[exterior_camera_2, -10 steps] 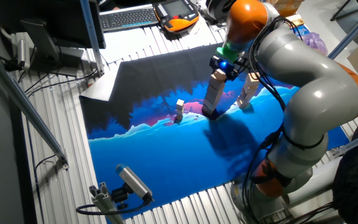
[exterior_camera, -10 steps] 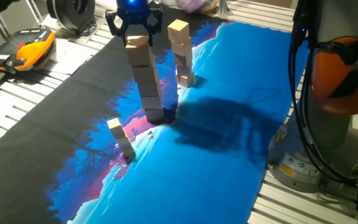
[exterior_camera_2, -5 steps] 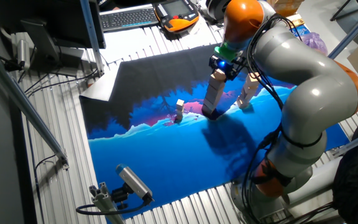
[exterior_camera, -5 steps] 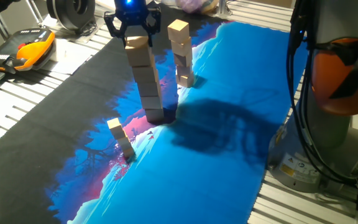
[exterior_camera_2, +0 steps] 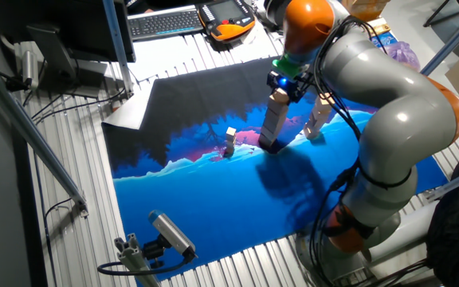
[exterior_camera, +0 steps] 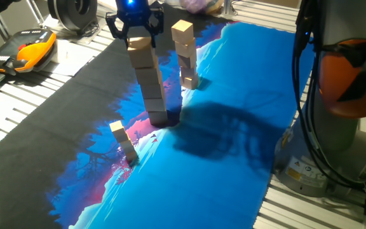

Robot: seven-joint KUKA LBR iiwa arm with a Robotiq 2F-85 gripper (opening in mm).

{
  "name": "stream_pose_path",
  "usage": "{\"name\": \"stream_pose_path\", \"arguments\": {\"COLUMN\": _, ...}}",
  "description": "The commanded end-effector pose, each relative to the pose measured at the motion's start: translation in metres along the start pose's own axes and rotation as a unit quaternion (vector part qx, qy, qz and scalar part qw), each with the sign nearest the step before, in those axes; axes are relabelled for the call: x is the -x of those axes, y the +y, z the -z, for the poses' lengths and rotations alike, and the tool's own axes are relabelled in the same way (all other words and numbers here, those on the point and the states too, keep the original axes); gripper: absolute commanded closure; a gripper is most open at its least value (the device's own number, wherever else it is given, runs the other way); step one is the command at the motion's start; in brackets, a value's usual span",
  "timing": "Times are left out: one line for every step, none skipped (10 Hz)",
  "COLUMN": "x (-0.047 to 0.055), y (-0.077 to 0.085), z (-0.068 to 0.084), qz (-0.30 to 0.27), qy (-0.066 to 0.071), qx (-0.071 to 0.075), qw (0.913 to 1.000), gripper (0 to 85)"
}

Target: Stack the blocks in a vertical line of five

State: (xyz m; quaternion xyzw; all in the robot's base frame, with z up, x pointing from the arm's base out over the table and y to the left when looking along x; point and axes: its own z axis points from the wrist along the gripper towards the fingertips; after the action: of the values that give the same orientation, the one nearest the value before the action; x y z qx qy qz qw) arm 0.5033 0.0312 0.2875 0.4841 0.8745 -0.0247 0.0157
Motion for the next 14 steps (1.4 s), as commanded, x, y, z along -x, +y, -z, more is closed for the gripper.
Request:
{"name": "stream_pose_path", "arguments": {"x": -0.001, "y": 0.001, "z": 0.000, "qz": -0.002, "qy": -0.005, "qx": -0.002, "qw": 1.0000, "gripper": 17.0}}
{"name": "stream_pose_path", "arguments": {"x": -0.001, "y": 0.002, "z": 0.001, "qz": -0.003, "qy": -0.007, "qx": -0.003, "qw": 1.0000, "gripper": 17.0}}
{"name": "stream_pose_path", "arguments": {"x": -0.001, "y": 0.002, "z": 0.001, "qz": -0.003, "qy": -0.006, "qx": -0.004, "qw": 1.0000, "gripper": 17.0}}
{"name": "stream_pose_path", "arguments": {"x": 0.000, "y": 0.002, "z": 0.001, "qz": -0.003, "qy": -0.006, "qx": -0.005, "qw": 1.0000, "gripper": 17.0}}
{"name": "stream_pose_path", "arguments": {"x": 0.000, "y": 0.002, "z": 0.001, "qz": -0.003, "qy": -0.007, "qx": -0.007, "qw": 1.0000, "gripper": 17.0}}
{"name": "stream_pose_path", "arguments": {"x": 0.000, "y": 0.001, "z": 0.003, "qz": -0.002, "qy": -0.008, "qx": -0.008, "qw": 0.9999, "gripper": 17.0}}
{"name": "stream_pose_path", "arguments": {"x": 0.001, "y": 0.002, "z": 0.006, "qz": -0.002, "qy": -0.004, "qx": -0.010, "qw": 0.9999, "gripper": 17.0}}
{"name": "stream_pose_path", "arguments": {"x": 0.001, "y": 0.004, "z": 0.012, "qz": -0.005, "qy": 0.005, "qx": -0.009, "qw": 0.9999, "gripper": 17.0}}
{"name": "stream_pose_path", "arguments": {"x": 0.002, "y": 0.006, "z": 0.018, "qz": -0.006, "qy": 0.010, "qx": -0.010, "qw": 0.9999, "gripper": 17.0}}
{"name": "stream_pose_path", "arguments": {"x": 0.003, "y": 0.006, "z": 0.024, "qz": -0.006, "qy": 0.015, "qx": -0.012, "qw": 0.9998, "gripper": 17.0}}
{"name": "stream_pose_path", "arguments": {"x": 0.004, "y": 0.007, "z": 0.028, "qz": -0.005, "qy": 0.015, "qx": -0.013, "qw": 0.9998, "gripper": 17.0}}
{"name": "stream_pose_path", "arguments": {"x": 0.004, "y": 0.007, "z": 0.030, "qz": 0.000, "qy": 0.017, "qx": -0.012, "qw": 0.9998, "gripper": 17.0}}
{"name": "stream_pose_path", "arguments": {"x": 0.005, "y": 0.007, "z": 0.032, "qz": 0.011, "qy": 0.023, "qx": -0.007, "qw": 0.9997, "gripper": 17.0}}
{"name": "stream_pose_path", "arguments": {"x": 0.009, "y": 0.006, "z": 0.037, "qz": 0.027, "qy": 0.032, "qx": -0.005, "qw": 0.9991, "gripper": 34.0}}
